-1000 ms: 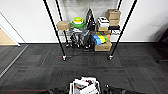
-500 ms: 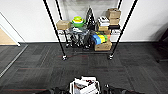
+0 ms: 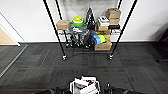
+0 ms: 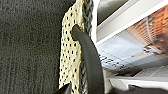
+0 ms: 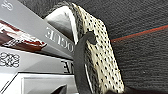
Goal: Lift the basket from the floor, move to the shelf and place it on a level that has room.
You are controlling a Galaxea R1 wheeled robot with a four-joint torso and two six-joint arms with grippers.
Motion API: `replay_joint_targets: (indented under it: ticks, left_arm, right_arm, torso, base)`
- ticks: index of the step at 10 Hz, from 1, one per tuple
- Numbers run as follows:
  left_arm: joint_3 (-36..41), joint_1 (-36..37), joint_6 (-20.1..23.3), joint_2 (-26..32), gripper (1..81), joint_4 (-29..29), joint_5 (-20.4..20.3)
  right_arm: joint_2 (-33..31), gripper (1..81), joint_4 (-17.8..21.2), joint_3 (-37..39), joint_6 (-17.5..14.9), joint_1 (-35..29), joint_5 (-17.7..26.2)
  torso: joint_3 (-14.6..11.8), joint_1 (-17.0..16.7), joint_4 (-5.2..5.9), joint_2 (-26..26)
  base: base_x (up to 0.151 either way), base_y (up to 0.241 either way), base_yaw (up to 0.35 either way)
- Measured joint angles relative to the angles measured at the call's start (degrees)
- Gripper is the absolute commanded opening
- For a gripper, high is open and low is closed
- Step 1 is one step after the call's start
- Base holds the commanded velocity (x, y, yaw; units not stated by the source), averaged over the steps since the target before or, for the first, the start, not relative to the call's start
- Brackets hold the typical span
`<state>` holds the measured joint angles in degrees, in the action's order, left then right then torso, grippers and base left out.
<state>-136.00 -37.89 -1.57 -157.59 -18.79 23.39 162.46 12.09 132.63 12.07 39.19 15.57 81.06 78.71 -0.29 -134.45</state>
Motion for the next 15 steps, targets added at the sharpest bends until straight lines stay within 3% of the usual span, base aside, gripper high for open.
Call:
replay_joint_targets:
  ticks: [3, 15]
  left_arm:
    - [0.30, -0.39, 0.01, 1.02, 81.1, -0.45, -0.46]
    - [0.48, -0.80, 0.01, 1.48, 81.1, -1.85, -1.65]
  right_arm:
    - [-1.49, 81.1, 1.83, -1.96, 0.09, 0.35, -2.27]
    - [0.11, 81.1, 2.32, -3.19, 0.30, 1.46, -6.34]
  torso:
    - [0.00, 0.00, 0.00, 0.00]
    - [0.00, 0.00, 0.00, 0.00]
  base:
    - [0.000, 0.000, 0.000]
    - [0.000, 0.000, 0.000]
